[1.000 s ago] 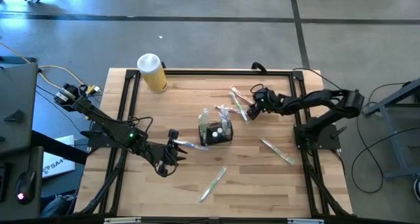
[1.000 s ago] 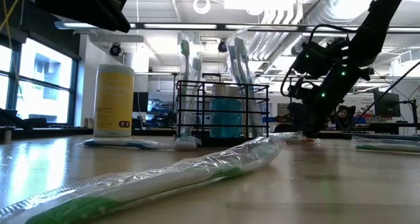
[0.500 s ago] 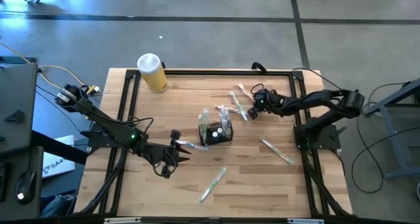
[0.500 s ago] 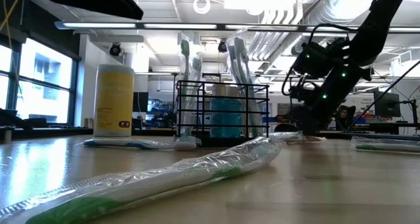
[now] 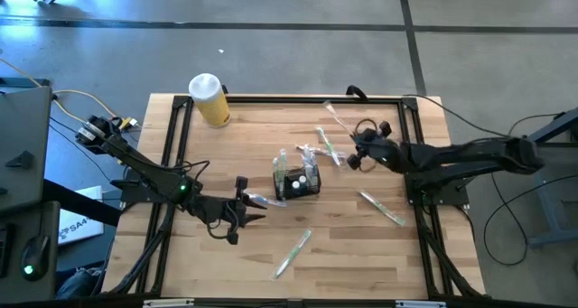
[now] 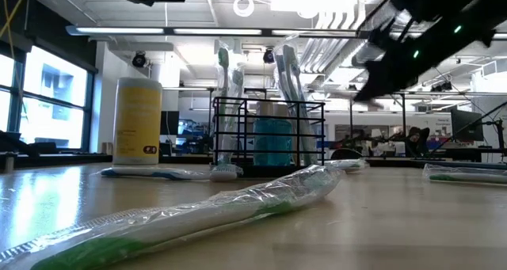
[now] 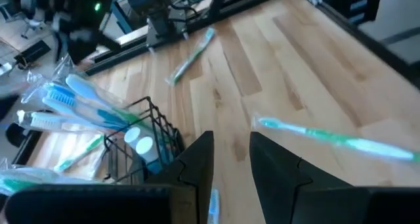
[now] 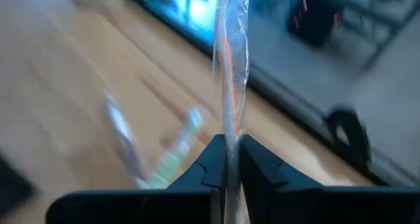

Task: Pick & Place toothbrushing station
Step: Put the orange toothbrush into the wire organizer

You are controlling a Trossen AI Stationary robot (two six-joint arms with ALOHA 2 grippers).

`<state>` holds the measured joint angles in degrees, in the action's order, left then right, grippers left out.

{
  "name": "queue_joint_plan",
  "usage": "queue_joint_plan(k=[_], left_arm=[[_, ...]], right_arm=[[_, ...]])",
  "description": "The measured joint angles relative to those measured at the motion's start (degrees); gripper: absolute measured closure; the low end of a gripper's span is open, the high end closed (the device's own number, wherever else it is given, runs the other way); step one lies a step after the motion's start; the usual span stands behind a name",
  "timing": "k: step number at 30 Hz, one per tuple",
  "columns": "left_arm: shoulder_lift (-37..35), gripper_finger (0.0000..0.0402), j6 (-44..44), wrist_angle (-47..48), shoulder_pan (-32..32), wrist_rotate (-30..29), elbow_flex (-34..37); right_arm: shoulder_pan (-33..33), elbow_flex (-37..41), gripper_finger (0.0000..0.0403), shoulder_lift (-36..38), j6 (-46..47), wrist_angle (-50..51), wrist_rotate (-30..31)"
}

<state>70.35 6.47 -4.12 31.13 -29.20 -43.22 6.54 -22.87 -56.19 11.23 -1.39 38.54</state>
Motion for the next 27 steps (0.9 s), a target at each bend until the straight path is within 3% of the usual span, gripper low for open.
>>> queue_joint_plan(k=[6, 11, 15, 19, 23, 27], left_arm=[[0.0, 0.0309, -3.2, -6.6, 0.0, -0.2, 0.0], [0.0, 0.0309, -2.7, -15.0, 0.0, -1.9, 0.0], [0.0, 0.0309, -0.5, -20.3, -1.2, -1.8, 0.0], [0.0, 0.0309, -0.8, -22.1, -4.3, -1.1, 0.0], [1.2, 0.0309, -3.5, -23.8, -9.0, 7.4, 0.0], [3.9, 0.0309, -5.7, -28.5, -13.2, 17.2, 0.0]], right_arm=[[-15.8, 0.0, 0.0386, 9.7, -5.9, -3.8, 14.9], [-28.1, -0.1, 0.0386, 10.4, -15.1, -17.1, 15.7], [-34.9, -0.1, 0.0386, 5.4, -21.6, -29.5, 14.2], [-37.5, -0.1, 0.0386, -2.5, -25.2, -41.0, 10.1], [-37.6, -0.1, 0.0386, -12.1, -26.6, -51.0, 5.4], [-37.6, -0.1, 0.0386, -19.5, -30.6, -62.1, 4.4]])
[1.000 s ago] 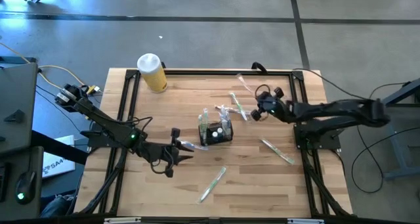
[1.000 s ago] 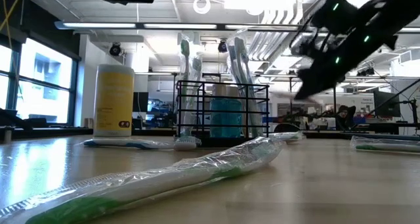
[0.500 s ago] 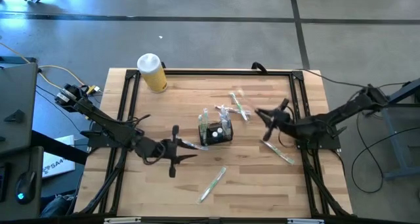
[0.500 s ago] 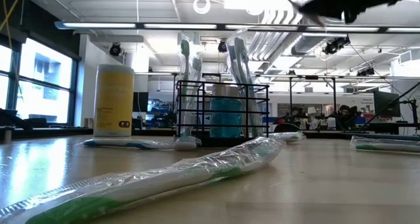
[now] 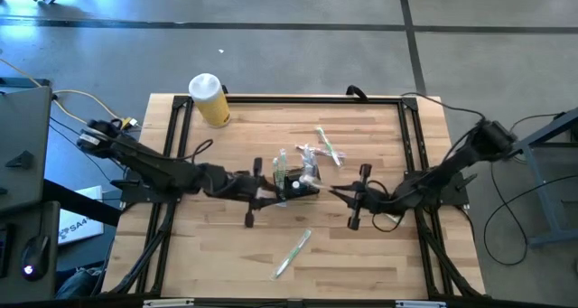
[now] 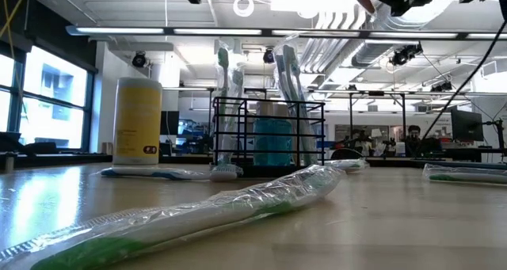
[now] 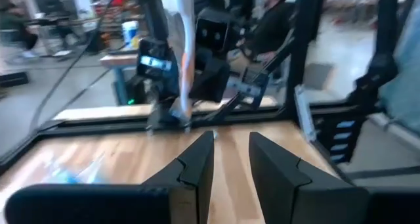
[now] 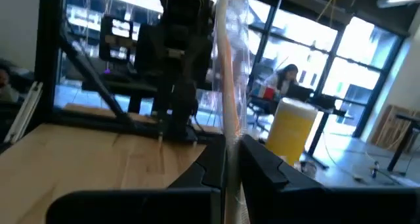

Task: Pick & Place toothbrushing station
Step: Put the orange toothbrush into the wire organizer

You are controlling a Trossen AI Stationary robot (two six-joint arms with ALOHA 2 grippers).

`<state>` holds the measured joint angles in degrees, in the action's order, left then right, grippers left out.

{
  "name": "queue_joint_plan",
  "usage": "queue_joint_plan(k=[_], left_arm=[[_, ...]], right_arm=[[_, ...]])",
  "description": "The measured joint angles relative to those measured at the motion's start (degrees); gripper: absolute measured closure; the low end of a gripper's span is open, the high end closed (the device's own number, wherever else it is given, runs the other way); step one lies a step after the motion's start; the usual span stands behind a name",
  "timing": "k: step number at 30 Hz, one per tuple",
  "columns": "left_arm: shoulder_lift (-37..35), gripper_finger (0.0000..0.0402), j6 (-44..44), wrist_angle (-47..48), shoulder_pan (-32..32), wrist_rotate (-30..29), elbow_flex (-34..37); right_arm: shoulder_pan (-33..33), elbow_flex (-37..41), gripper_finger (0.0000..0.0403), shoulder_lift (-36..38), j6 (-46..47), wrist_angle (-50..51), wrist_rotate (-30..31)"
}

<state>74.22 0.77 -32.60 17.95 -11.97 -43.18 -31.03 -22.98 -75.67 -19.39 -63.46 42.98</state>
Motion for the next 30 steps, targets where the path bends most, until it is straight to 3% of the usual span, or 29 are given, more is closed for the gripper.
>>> queue_joint_plan(k=[3, 7, 13, 18, 24, 30], left_arm=[[2.2, 0.0309, -1.1, -3.9, -2.4, 4.2, 0.0], [4.6, 0.0297, -1.5, -7.8, -4.7, 4.7, 0.0], [6.7, 0.0222, -8.3, -13.3, -7.6, 7.3, 0.0], [6.6, 0.017, -5.8, -13.9, -8.0, 7.4, 0.0], [8.3, 0.016, -2.5, -16.4, -7.8, 7.2, -0.1], [14.8, 0.016, -0.3, -20.6, -7.8, 7.2, -2.8]], right_arm=[[0.0, -0.1, 0.0386, -1.9, -1.3, -4.1, -1.4], [0.0, -2.2, 0.0386, -2.0, -1.2, -1.0, -2.9], [0.1, -5.2, 0.0386, -2.0, 1.1, 6.4, -3.0], [0.4, -5.4, 0.0386, -2.0, 1.5, 6.7, -2.9], [1.0, -5.4, 0.0386, -2.3, 1.9, 6.7, -3.0], [2.9, -5.4, 0.0386, -2.6, 4.5, 8.5, -3.6]])
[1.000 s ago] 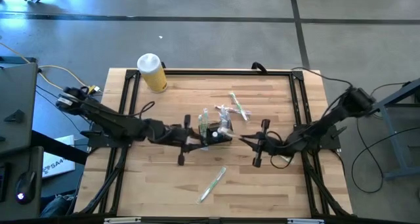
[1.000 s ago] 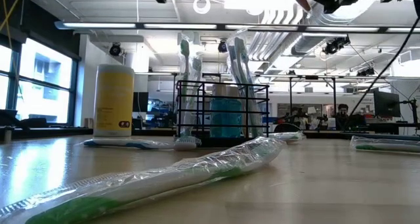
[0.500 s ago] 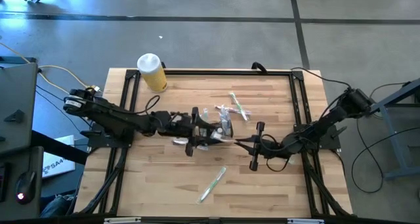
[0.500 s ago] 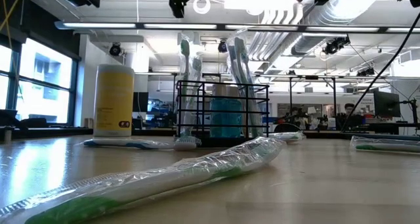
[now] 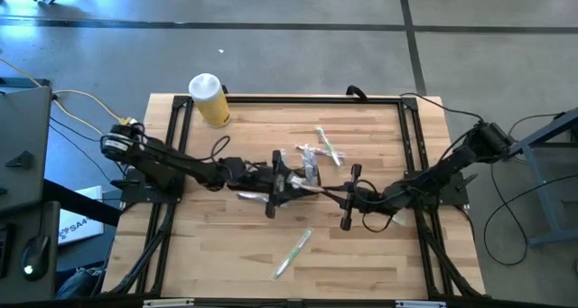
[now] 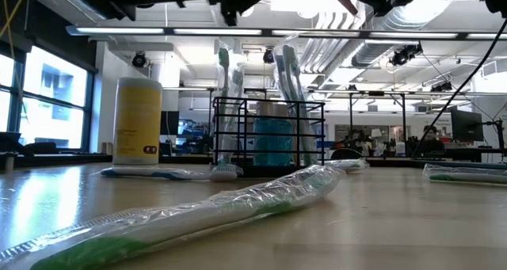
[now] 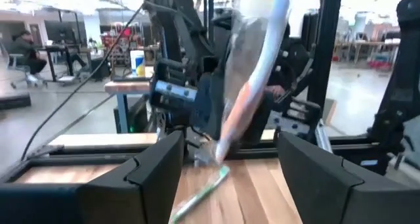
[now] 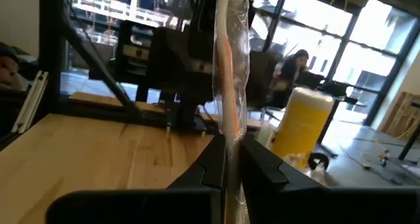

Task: Pick & Place toothbrushing station
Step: Put the orange toothbrush into the wire organizer

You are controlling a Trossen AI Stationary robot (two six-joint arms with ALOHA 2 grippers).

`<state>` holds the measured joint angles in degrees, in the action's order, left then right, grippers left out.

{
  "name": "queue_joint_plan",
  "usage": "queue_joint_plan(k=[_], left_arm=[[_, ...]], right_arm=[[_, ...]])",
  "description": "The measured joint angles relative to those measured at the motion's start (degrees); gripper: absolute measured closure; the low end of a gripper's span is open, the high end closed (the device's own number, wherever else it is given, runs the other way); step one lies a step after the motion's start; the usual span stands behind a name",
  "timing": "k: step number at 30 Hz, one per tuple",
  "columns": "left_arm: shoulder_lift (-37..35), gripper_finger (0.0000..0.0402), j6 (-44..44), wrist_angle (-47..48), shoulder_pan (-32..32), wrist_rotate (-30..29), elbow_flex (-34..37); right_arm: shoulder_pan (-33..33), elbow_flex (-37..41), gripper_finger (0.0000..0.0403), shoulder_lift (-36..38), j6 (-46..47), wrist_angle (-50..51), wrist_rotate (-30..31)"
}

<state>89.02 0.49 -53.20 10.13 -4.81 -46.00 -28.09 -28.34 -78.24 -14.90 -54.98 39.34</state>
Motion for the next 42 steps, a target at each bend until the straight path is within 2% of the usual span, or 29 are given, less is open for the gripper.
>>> queue_joint_plan(k=[6, 13, 19, 25, 31, 39, 42], left_arm=[[2.9, 0.016, 4.0, 0.0, 0.0, 1.4, -4.9], [3.0, 0.016, 4.2, 1.5, 0.0, 2.4, -6.1], [3.0, 0.016, 4.2, 4.7, 0.0, -1.3, -6.1], [3.0, 0.0166, 4.2, 5.1, 0.0, -1.8, -6.1], [3.0, 0.0224, 4.2, 5.2, 0.0, -1.8, -6.1], [3.0, 0.0373, 5.6, 5.4, 0.0, -0.4, -6.1], [3.0, 0.0383, 5.8, 5.4, 0.0, 0.6, -6.1]], right_arm=[[0.8, 0.0, 0.0386, 0.0, 1.5, 1.9, -0.9], [0.7, 0.0, 0.0386, 0.0, 1.8, 3.4, -1.0], [0.7, 0.0, 0.0386, 0.0, 2.9, 3.8, -1.0], [0.7, 0.0, 0.0384, 0.0, 3.0, 3.8, -1.0], [0.7, 0.0, 0.0386, 0.0, 3.2, 4.0, -1.0], [0.7, 0.0, 0.0382, 0.0, 5.1, 5.5, -1.8], [0.7, 0.0, 0.0372, 0.0, 6.9, 5.5, -3.7]])
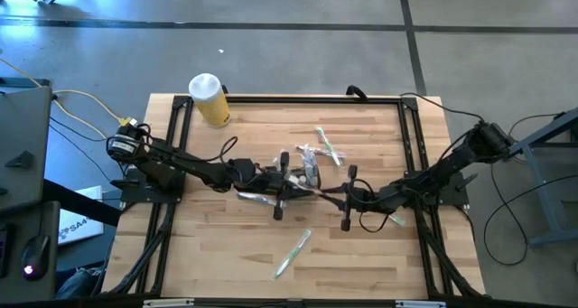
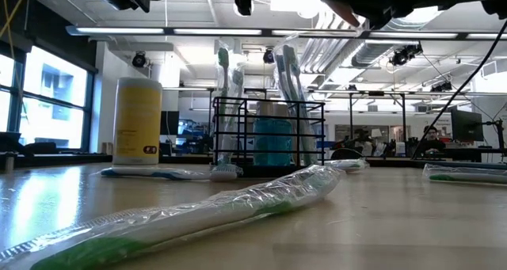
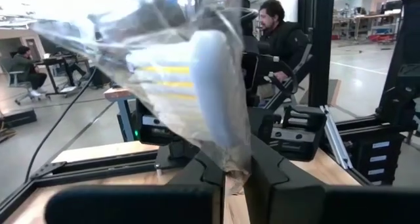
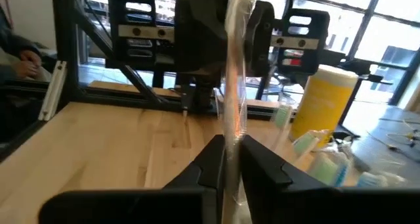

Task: Pick & Place toothbrushing station
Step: Put the orange toothbrush into the wire organizer

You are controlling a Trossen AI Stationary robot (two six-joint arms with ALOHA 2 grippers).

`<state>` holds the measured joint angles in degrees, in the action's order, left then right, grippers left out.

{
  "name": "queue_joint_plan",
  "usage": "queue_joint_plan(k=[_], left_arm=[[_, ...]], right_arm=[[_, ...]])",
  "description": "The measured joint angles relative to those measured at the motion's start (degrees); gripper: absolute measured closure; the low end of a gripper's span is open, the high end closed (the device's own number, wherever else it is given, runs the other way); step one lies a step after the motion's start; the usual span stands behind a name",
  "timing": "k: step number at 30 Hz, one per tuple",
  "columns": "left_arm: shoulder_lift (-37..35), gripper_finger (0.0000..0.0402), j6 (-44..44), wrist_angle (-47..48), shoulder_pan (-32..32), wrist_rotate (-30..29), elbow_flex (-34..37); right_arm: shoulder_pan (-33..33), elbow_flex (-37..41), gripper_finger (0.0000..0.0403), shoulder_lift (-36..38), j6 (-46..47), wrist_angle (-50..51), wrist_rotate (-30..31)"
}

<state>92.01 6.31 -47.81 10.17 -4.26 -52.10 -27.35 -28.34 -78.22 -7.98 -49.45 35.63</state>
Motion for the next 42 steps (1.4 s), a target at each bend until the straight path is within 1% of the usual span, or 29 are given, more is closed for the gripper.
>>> queue_joint_plan(k=[3, 5, 8, 10, 14, 17, 19, 21, 23, 27, 29, 32, 34, 37, 42], left_arm=[[0.0, 0.0379, -0.6, 0.5, 0.0, 0.2, 0.0], [0.0, 0.0386, -0.6, 1.4, 0.0, 0.3, 0.0], [0.0, 0.0387, -0.6, 2.9, 0.0, 0.3, 0.0], [0.0, 0.0387, -0.6, 3.7, 0.0, 0.3, 0.0], [-1.5, 0.0387, -0.6, 8.5, 0.4, -0.7, 0.1], [-4.2, 0.0387, -0.2, 12.1, 1.7, -3.7, 0.1], [-6.4, 0.0387, 0.1, 13.6, 2.9, -4.9, 0.1], [-9.4, 0.0387, -0.4, 17.3, 4.4, -7.1, 0.1], [-12.7, 0.0387, -1.9, 21.1, 6.0, -10.1, 0.0], [-19.9, 0.0387, -7.0, 33.9, 8.3, -17.5, 0.0], [-22.4, 0.0387, -9.7, 38.9, 9.3, -21.2, 0.0], [-23.7, 0.0387, -11.1, 42.2, 10.8, -25.2, 0.0], [-23.7, 0.0387, -11.2, 42.7, 11.4, -26.8, 0.0], [-23.6, 0.0387, -12.9, 45.6, 11.2, -27.8, 0.0], [-23.0, 0.0387, -15.9, 50.8, 9.6, -32.4, 0.0]], right_arm=[[0.0, 0.0, 0.0347, 0.0, 0.5, 0.3, -0.6], [0.0, 0.0, 0.0323, 0.0, 0.3, 0.6, -0.6], [-0.7, 0.0, 0.028, 0.0, 0.2, 0.7, 1.6], [-1.4, 0.0, 0.0249, 0.0, -0.2, 0.8, 4.3], [-3.9, 0.0, 0.019, 0.0, -2.3, 0.8, 11.4], [-6.1, 0.0, 0.0157, 0.0, -4.6, 0.8, 18.9], [-7.5, 0.0, 0.0145, 0.0, -5.5, 0.8, 23.6], [-8.8, 0.0, 0.0138, 0.0, -5.6, 0.8, 27.4], [-9.9, 0.0, 0.0136, 0.0, -5.6, 0.8, 29.6], [-11.1, 0.0, 0.0138, 0.0, -5.7, 0.8, 30.4], [-11.3, 0.0, 0.014, 0.0, -5.5, 0.8, 30.3], [-11.3, 0.0, 0.014, 0.0, -5.5, 0.8, 30.3], [-11.3, 0.0, 0.014, 0.0, -5.3, 0.8, 30.3], [-11.2, 0.0, 0.014, 0.0, -4.1, 0.8, 30.3], [-11.1, 0.0, 0.014, 0.0, -2.9, 0.8, 30.3]])
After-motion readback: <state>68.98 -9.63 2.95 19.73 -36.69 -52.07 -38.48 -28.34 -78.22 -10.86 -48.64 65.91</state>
